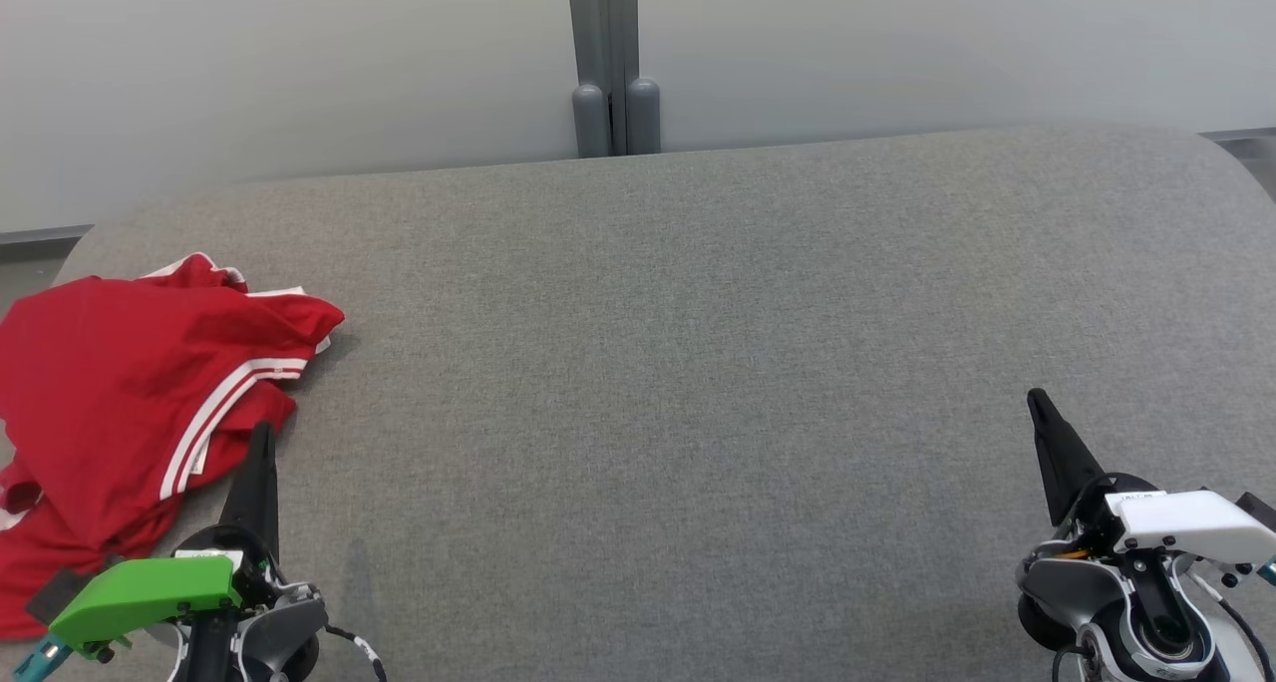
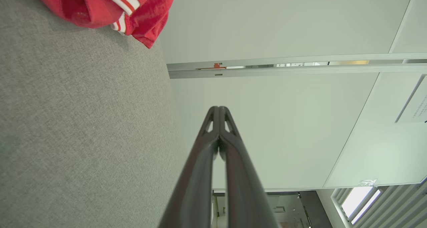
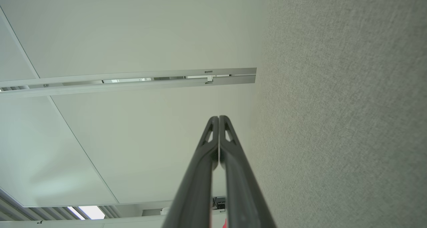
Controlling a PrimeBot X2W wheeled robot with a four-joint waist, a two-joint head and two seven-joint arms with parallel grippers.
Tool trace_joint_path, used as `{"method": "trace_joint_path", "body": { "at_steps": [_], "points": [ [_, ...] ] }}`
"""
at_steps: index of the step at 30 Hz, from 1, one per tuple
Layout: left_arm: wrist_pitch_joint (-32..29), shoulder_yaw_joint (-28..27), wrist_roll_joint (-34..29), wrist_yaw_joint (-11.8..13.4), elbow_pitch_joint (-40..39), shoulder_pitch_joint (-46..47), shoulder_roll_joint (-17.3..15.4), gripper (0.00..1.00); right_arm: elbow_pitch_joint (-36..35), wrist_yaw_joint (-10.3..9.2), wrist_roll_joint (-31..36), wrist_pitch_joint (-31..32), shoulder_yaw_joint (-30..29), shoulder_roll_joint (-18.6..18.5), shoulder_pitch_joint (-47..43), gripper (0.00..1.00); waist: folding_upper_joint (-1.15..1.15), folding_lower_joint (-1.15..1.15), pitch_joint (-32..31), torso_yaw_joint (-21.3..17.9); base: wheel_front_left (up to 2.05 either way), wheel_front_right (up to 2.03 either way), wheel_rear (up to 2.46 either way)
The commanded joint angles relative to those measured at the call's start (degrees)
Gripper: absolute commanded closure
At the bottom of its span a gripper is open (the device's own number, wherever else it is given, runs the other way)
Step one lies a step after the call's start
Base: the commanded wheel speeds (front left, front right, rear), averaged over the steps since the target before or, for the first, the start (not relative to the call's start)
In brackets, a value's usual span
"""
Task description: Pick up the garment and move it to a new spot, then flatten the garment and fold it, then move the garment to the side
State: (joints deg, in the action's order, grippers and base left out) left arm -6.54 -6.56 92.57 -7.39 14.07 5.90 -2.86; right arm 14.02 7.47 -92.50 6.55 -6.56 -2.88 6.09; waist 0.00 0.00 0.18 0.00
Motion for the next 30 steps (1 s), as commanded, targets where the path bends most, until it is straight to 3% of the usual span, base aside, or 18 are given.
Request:
{"method": "trace_joint_path", "body": {
  "at_steps": [1,19,20,30],
  "points": [
    [-0.1,-0.1,-0.3,-0.3,0.0,0.8,-0.1,1.0,0.1,0.04,0.2,0.1,0.0,0.0,0.4,1.0,0.0,0.0,0.0,0.0,0.0,0.0,0.0],
    [-0.1,-0.1,-0.3,-0.3,0.0,0.8,-0.1,1.0,0.1,0.04,0.2,0.1,0.0,0.0,0.4,1.0,0.0,0.0,0.0,0.0,0.0,0.0,0.0],
    [0.0,0.0,0.0,0.0,0.1,-0.1,0.0,0.0,0.2,0.01,0.0,0.0,0.0,0.0,-0.1,0.0,0.0,0.0,0.0,0.0,0.0,0.0,0.0],
    [1.5,1.6,-0.3,0.1,0.7,-2.3,0.5,0.0,2.1,-0.01,-0.3,-1.7,1.9,0.5,-1.8,0.0,0.0,0.0,0.1,0.0,0.0,0.0,0.0]
  ]
}}
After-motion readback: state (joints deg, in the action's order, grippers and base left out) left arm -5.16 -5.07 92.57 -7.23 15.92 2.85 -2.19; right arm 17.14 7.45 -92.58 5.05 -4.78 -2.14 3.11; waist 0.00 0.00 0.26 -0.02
